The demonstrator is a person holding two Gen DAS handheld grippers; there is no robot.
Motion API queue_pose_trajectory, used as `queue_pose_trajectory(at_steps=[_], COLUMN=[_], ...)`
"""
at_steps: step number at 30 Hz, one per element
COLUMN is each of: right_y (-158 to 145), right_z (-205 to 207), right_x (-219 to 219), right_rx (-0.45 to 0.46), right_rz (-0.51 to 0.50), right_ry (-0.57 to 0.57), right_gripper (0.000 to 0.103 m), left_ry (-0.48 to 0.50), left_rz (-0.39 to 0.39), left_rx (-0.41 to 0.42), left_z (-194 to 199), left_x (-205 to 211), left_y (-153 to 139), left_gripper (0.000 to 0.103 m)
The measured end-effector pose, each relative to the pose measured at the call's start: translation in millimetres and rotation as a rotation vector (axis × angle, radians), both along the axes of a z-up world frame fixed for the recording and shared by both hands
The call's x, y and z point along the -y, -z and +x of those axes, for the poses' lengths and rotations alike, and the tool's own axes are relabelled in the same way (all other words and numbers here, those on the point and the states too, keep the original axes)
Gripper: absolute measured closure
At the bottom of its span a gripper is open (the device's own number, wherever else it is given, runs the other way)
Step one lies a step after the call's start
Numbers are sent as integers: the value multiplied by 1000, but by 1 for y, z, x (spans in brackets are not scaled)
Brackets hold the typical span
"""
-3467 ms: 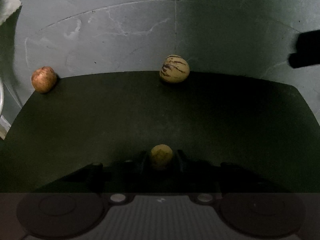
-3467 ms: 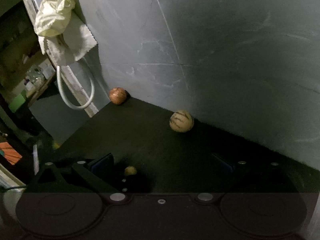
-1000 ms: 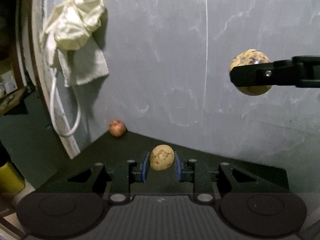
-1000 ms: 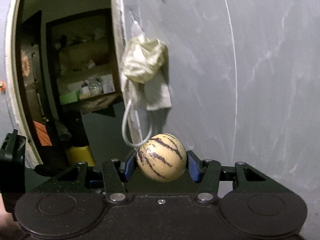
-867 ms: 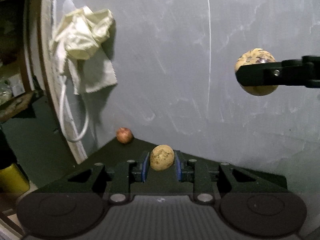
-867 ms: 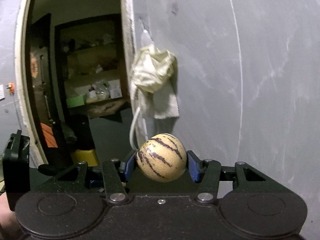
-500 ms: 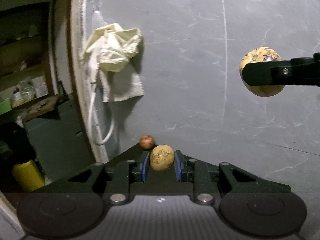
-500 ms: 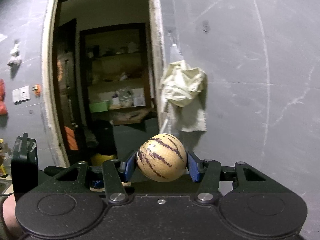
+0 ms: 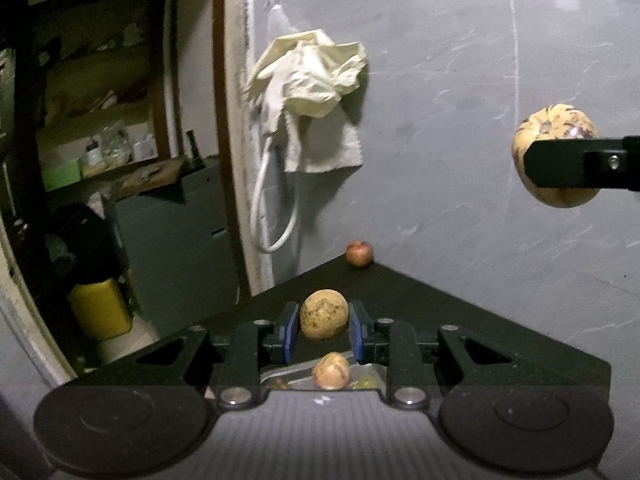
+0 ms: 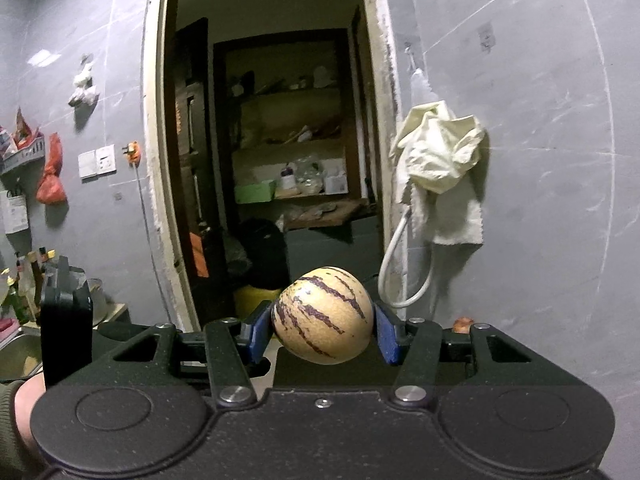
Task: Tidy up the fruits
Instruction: 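Carry the brown fruit in the left gripper while the right gripper carries the melon over the tray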
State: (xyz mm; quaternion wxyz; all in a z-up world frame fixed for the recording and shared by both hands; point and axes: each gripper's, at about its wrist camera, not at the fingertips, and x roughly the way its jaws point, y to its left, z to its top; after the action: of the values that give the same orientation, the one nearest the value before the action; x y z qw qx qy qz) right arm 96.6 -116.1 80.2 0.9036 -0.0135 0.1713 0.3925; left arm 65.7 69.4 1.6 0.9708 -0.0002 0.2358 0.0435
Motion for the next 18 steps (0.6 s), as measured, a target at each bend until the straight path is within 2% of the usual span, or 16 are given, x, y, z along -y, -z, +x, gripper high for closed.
queue_pose_trajectory(at_steps=[8, 18], right_y=[17, 50], right_z=[0, 7], right_x=[-14, -21], right_rx=[-41, -113], right_rz=[-23, -69], right_ry=[-12, 5], right_gripper=[48, 48], left_ry=[-23, -15], left_rz=[-13, -35], left_rx=[-42, -103], left_z=[-7, 3], left_x=[-17, -26], left_y=[21, 49], left_gripper=[75, 74])
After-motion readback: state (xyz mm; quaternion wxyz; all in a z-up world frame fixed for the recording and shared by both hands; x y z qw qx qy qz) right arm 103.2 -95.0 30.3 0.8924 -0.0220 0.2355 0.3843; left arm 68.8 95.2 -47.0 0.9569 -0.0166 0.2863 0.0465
